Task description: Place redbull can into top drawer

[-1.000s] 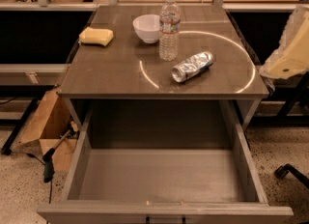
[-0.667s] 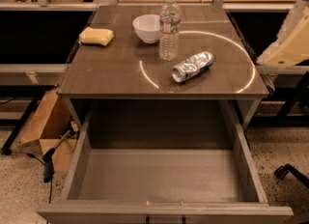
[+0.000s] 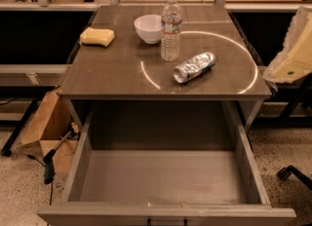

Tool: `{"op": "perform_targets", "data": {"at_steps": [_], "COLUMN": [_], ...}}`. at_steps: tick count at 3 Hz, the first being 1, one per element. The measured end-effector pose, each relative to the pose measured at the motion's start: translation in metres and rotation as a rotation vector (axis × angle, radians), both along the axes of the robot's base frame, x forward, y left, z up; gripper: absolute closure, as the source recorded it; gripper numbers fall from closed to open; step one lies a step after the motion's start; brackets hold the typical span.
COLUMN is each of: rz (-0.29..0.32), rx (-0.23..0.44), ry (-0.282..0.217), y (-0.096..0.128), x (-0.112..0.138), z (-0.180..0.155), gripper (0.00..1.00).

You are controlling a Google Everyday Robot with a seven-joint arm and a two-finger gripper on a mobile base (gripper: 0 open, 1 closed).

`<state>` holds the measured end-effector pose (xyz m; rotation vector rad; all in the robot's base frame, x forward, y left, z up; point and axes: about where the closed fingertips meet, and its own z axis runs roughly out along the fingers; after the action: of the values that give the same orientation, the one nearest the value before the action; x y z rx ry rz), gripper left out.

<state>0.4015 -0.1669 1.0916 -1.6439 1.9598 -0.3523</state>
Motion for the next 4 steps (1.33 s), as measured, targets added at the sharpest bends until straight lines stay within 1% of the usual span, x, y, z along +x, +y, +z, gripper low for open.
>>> {"op": "perform_targets", "data": {"at_steps": [1,2,3,4], "rz": [0.105,0.174,0.23,0.231], "rx": [-0.008,-0.021,-0.035,-0.097], "ry": [-0.037,-0.051,-0.051,-0.055], "y": [0.011,0.017,0.021,0.025], "x": [0.009,0.023,0.036,0.048], "z": [0.008,0.007,-0.002,-0.019], "gripper": [0.0,0.0,0.0,0.0]}}
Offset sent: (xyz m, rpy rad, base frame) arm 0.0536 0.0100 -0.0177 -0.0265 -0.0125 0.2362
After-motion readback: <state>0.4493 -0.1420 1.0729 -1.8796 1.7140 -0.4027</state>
